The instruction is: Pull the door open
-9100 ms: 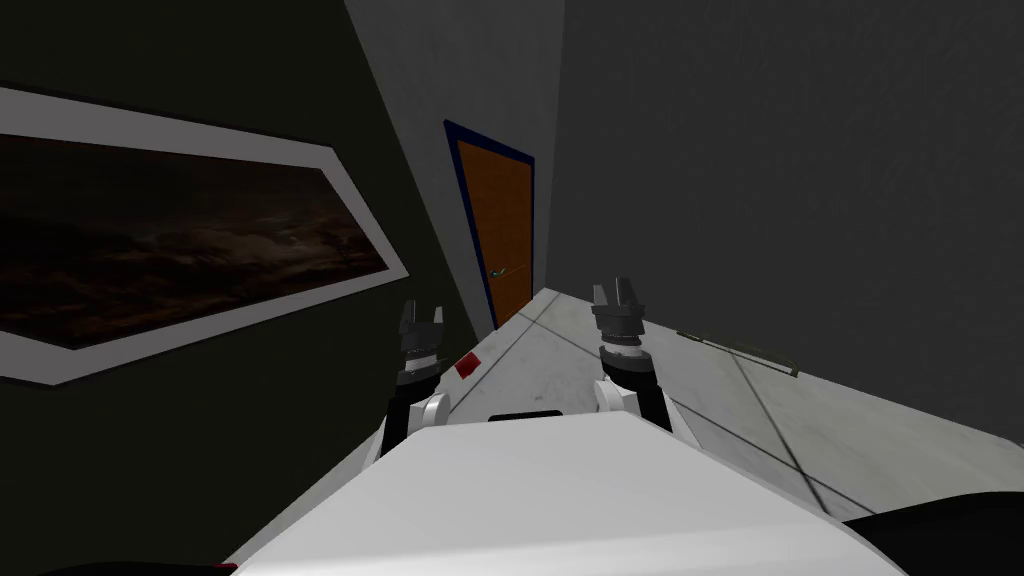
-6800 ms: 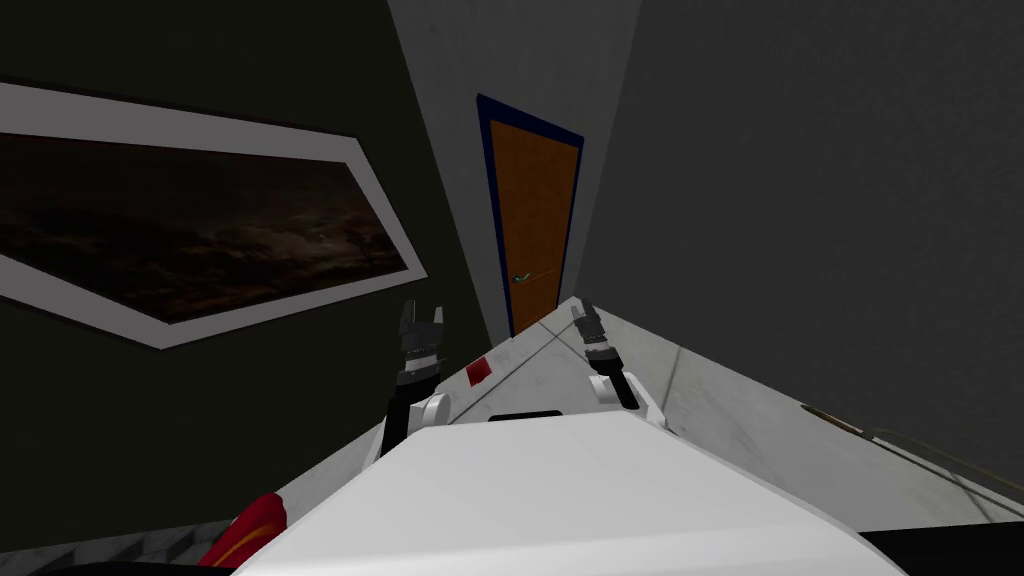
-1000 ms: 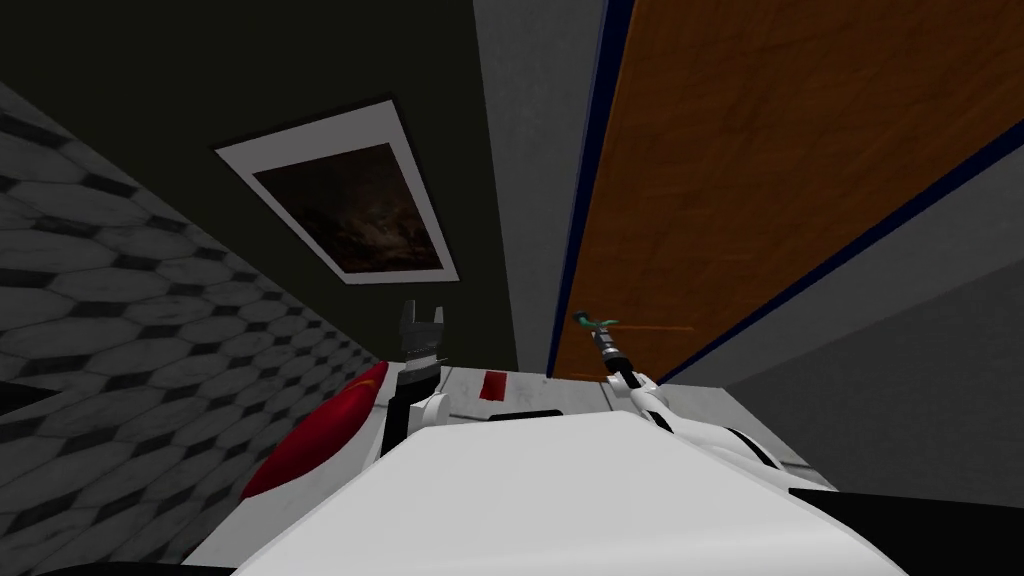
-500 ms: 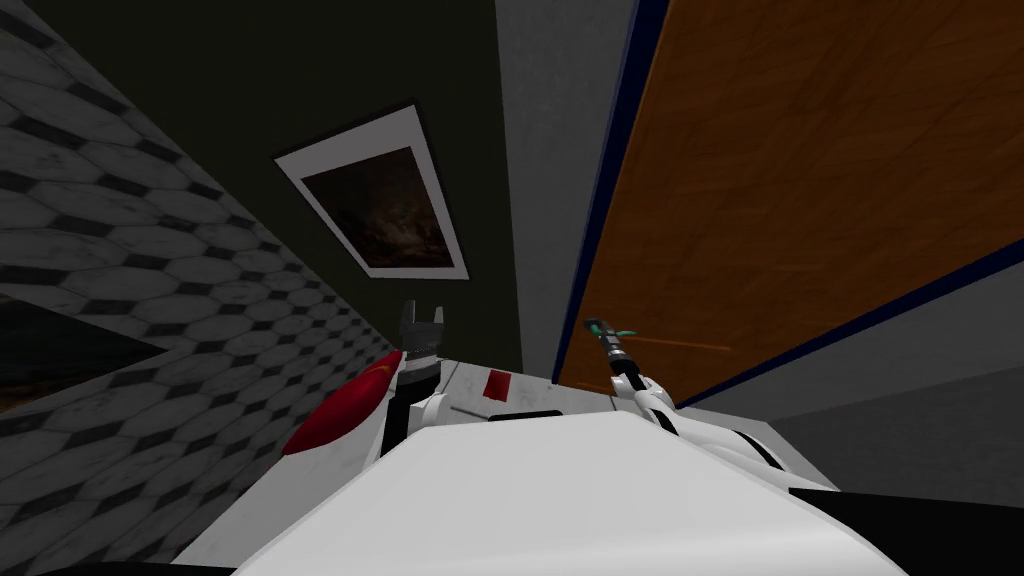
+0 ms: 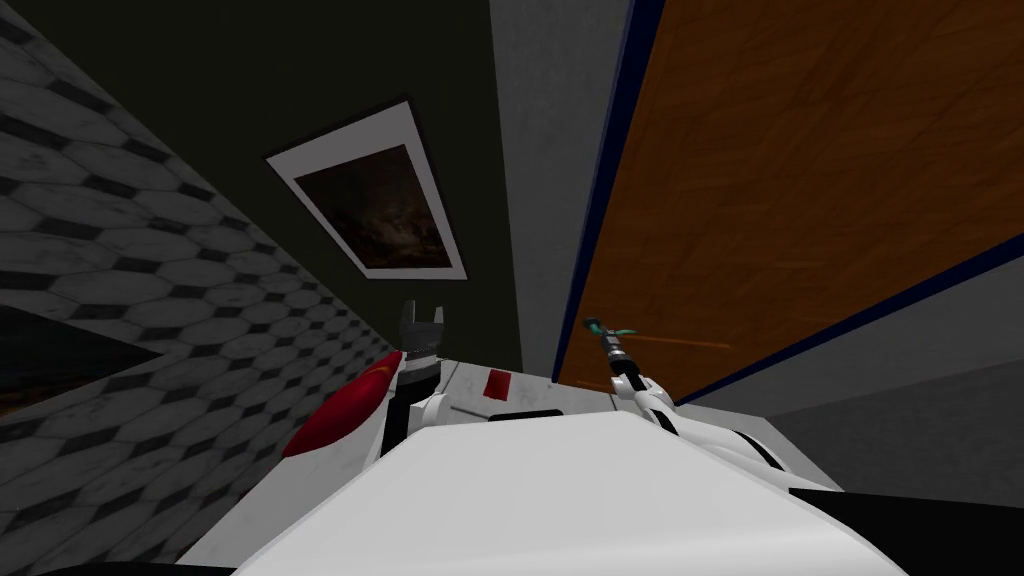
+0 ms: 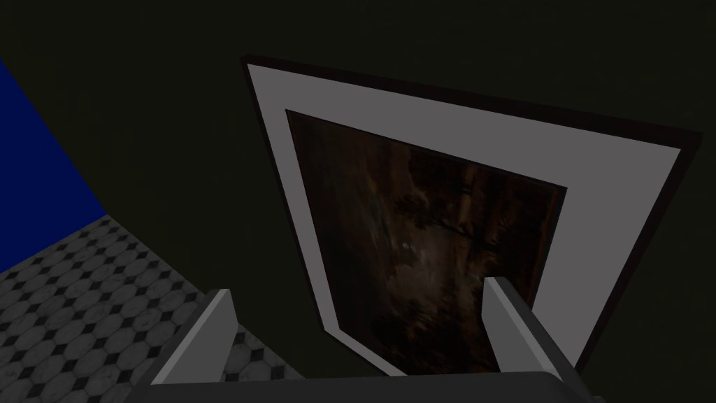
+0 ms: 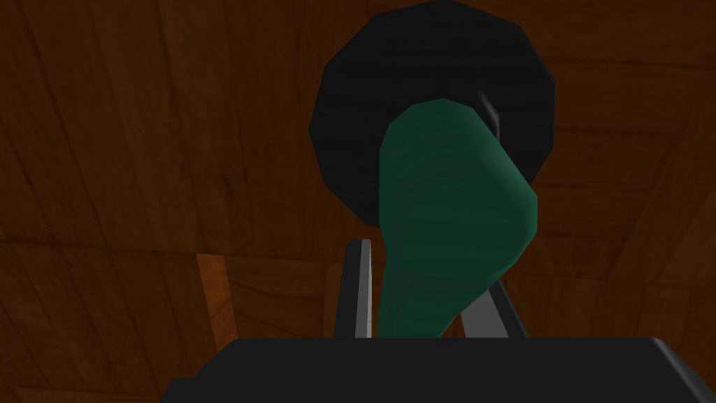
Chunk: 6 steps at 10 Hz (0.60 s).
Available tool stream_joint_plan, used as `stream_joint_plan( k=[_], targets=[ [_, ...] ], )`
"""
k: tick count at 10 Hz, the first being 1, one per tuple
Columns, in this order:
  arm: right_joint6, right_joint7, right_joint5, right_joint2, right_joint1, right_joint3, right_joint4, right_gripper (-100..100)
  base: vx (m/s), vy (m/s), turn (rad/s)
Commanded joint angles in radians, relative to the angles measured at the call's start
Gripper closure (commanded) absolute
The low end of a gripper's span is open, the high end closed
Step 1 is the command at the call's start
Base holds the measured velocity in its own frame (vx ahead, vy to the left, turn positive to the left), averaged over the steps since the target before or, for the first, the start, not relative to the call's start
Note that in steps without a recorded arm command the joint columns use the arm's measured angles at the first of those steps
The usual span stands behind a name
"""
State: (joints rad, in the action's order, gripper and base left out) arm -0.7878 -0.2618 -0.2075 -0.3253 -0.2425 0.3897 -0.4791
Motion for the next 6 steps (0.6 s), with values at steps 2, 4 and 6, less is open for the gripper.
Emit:
stream_joint_plan(
  k=[2,4,6],
  targets=[
    [-0.010,-0.017,-0.011,-0.006,0.003,-0.013,0.000,100,-0.055,-0.011,0.035],
    [-0.018,-0.032,-0.022,-0.011,0.005,-0.025,0.000,100,-0.213,-0.045,0.083],
    [-0.031,-0.055,-0.037,-0.018,0.009,-0.043,0.000,100,-0.174,-0.047,0.073]
  ],
)
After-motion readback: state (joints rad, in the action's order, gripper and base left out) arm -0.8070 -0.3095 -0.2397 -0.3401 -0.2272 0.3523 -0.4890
